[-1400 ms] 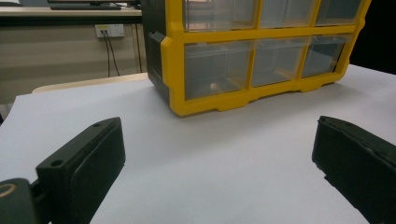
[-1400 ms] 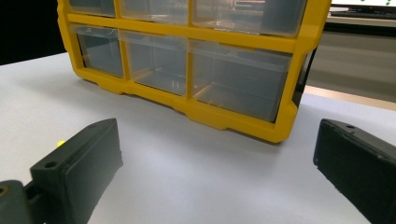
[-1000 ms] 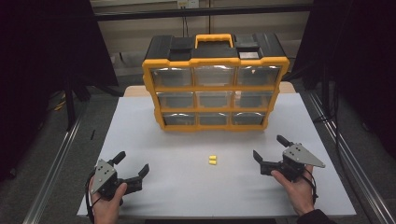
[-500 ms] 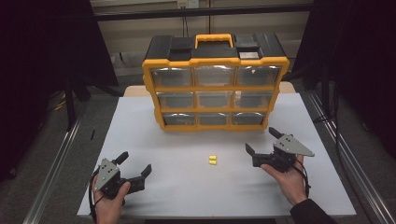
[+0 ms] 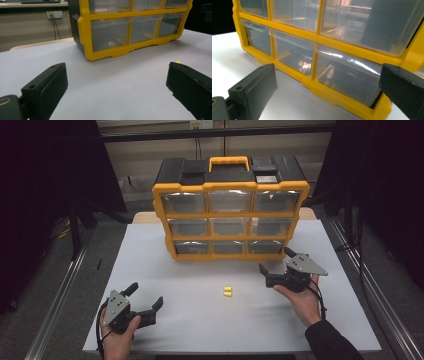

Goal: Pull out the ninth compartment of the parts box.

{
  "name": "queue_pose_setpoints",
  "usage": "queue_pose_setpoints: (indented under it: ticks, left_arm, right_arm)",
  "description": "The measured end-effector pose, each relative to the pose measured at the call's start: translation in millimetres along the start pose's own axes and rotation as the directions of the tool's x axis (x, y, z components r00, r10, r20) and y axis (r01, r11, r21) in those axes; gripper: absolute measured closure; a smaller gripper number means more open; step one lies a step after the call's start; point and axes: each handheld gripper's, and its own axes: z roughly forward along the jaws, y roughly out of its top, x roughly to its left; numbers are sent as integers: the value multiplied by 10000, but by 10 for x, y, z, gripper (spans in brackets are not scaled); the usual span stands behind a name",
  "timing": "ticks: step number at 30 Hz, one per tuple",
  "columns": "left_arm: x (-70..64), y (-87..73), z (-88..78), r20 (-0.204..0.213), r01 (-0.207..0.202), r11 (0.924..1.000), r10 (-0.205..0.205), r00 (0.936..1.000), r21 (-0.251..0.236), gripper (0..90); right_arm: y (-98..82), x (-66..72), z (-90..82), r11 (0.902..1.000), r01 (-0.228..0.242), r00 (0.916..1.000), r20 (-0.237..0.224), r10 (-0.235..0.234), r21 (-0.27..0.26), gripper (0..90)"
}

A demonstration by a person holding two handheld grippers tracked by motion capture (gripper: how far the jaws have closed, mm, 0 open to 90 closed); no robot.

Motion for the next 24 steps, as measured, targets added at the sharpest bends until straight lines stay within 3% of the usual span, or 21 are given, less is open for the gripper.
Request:
queue_pose_setpoints:
  ticks: [1, 6, 9, 13, 14, 15, 16, 17, 22, 23, 24]
  left_arm:
    - [-1, 0, 0, 0, -3, 10000, 3, 10000, 9, 38]
    - [-1, 0, -4, 12, 49, 10000, -49, 10000, -5, 40]
    - [3, 3, -6, -23, 10, 10000, -10, 10000, -34, 42]
    - [9, 3, -9, -43, 34, 10000, -34, 10000, -55, 42]
    - [8, 2, -9, -48, 60, 9999, -61, 10000, -86, 42]
    - [9, 2, -10, -34, 56, 10000, -56, 10000, -78, 42]
    - [9, 2, -10, -34, 56, 10000, -56, 10000, -78, 42]
    - [10, 1, -9, -40, 75, 9999, -75, 10000, -77, 42]
    - [18, 3, -16, -109, 62, 9999, -63, 9999, -93, 42]
    - [18, 3, -16, -109, 62, 9999, -63, 9999, -93, 42]
    - [16, 2, -14, -118, 94, 9999, -96, 9999, -118, 42]
  right_arm:
    - [-16, -30, 18, 9996, -154, 9995, -256, 159, 220, 21]
    - [-32, -67, 37, 9994, -183, 9983, -541, 199, 301, 18]
    - [-24, -68, 75, 9986, 422, 9991, -66, -420, 321, 31]
    - [16, -80, 123, 9977, 603, 9982, 34, -604, 323, 33]
    - [36, -77, 157, 9919, 1187, 9927, 180, -1196, 445, 16]
    - [47, -73, 170, 9880, 1480, 9886, 227, -1491, 435, 12]
    - [47, -73, 170, 9880, 1480, 9886, 227, -1491, 435, 12]
    - [71, -64, 199, 9769, 2056, 9772, 412, -2082, 586, 24]
    - [102, -56, 242, 9532, 2989, 9521, 538, -3011, 453, 19]
    - [102, -56, 242, 9532, 2989, 9521, 538, -3011, 453, 19]
    - [116, -59, 273, 9377, 3448, 9353, 689, -3470, 424, 26]
